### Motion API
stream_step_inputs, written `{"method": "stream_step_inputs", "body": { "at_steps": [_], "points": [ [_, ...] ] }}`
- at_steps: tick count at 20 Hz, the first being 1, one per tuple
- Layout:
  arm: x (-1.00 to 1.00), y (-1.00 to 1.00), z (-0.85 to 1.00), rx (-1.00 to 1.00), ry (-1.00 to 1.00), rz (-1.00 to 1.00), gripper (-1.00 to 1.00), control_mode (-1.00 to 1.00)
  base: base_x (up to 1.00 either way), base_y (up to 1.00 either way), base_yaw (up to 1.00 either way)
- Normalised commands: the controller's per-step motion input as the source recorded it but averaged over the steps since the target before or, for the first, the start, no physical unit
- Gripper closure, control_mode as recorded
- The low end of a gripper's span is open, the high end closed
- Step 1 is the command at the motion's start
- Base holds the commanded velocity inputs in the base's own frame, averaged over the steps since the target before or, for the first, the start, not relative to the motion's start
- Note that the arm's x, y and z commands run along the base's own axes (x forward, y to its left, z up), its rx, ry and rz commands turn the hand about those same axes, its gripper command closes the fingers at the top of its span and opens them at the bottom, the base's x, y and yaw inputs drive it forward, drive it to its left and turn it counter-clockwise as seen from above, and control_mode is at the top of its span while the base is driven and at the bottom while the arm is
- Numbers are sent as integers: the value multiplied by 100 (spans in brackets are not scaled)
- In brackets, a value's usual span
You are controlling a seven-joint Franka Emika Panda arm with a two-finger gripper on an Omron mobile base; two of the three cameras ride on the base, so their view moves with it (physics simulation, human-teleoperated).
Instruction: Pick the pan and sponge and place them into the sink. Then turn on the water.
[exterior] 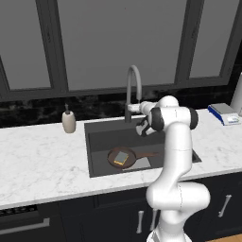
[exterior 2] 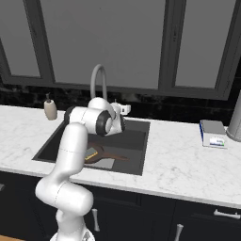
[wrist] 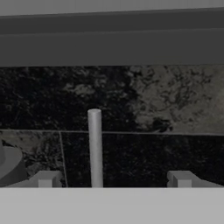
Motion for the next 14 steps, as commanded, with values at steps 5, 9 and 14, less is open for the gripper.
{"method": "stream_step_inputs", "body": {
  "at_steps": [5,9,14],
  "points": [
    [31,-55,-2,0,4,0,-100,-100,0,0,0],
    [28,-40,-2,0,5,-2,-100,-100,0,0,0],
    [6,-56,-6,2,4,-13,-100,-100,0,0,0]
  ]
}}
